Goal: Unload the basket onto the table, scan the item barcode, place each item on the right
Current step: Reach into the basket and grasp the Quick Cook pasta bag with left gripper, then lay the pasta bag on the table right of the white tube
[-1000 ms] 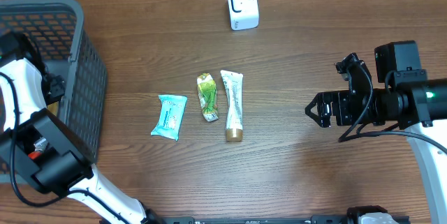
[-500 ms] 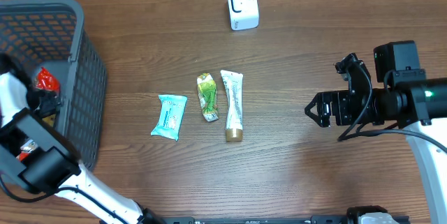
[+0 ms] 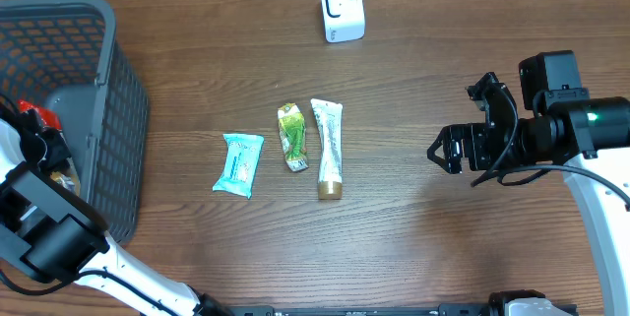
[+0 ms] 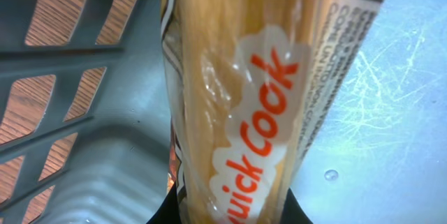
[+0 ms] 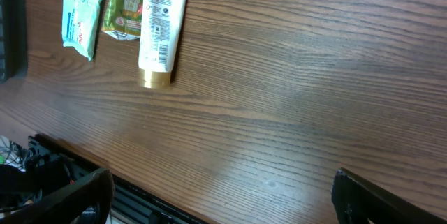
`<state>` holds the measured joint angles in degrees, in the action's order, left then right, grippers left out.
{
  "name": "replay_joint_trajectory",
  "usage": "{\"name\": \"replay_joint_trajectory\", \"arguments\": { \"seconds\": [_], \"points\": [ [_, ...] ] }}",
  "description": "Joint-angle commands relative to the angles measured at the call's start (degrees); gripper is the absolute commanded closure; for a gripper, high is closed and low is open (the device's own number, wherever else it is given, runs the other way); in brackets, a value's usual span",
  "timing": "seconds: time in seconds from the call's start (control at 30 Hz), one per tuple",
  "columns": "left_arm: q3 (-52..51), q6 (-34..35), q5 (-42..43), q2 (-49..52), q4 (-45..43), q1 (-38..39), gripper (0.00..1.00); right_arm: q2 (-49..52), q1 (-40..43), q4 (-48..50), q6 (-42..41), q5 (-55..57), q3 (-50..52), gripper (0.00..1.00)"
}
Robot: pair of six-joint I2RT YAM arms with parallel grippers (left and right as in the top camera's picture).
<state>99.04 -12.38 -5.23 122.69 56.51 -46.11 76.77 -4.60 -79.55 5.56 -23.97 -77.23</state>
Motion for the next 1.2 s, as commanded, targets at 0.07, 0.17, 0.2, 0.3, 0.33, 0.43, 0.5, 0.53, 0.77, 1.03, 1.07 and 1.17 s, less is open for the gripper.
{"name": "replay_joint_trajectory", "arguments": {
  "seconds": [0.07,0.17,0.2,0.3,0.33,0.43,0.5,0.53,0.77,1.03,1.07,1.17],
  "points": [
    [3.4,3.5,8.0,-0.2,3.4,1.9,0.96,-0.2,-0.2,0.2,0.3,-0.1,0.3,0.00],
    [9.3,4.9,11.8,-2.5,6.4,2.7,0.96,-0.2,-0.2,0.2,0.3,-0.1,0.3,0.00],
    [11.6,5.5,13.3,-3.4,7.6,3.1,0.96,-0.2,-0.2,0.1,0.3,-0.1,0.3,0.00],
    [18.1,6.3,19.5,-7.0,11.5,4.0,0.96,-0.2,-0.2,0.1,0.3,-0.1,0.3,0.00],
    [20.1,6.5,21.2,-8.5,12.6,4.3,0.96,-0.2,-0.2,0.1,0.3,-0.1,0.3,0.00],
    [24.2,8.4,25.1,-13.5,14.3,5.4,0.96,-0.2,-0.2,0.1,0.3,-0.1,0.3,0.00],
    [26.6,10.3,28.2,-17.5,15.0,6.3,0.96,-0.2,-0.2,-0.1,0.3,-0.1,0.3,0.00],
    [27.6,11.5,29.6,-19.6,15.2,6.9,0.96,-0.2,-0.2,-0.2,0.3,-0.1,0.3,0.00],
    [29.7,12.8,31.8,-35.3,16.1,13.4,0.96,-0.2,-0.2,-0.4,0.2,-0.1,0.3,0.00],
    [28.8,17.5,31.9,-41.9,25.3,30.2,0.96,-0.2,-0.2,0.1,0.2,-0.1,0.3,0.00],
    [27.9,18.9,31.8,-41.7,26.0,32.9,0.96,-0.2,-0.2,0.2,0.2,-0.1,0.3,0.00],
    [21.9,20.7,31.6,-40.9,24.3,41.1,0.96,-0.2,-0.2,0.2,0.0,-0.1,0.3,0.00]
  ]
}}
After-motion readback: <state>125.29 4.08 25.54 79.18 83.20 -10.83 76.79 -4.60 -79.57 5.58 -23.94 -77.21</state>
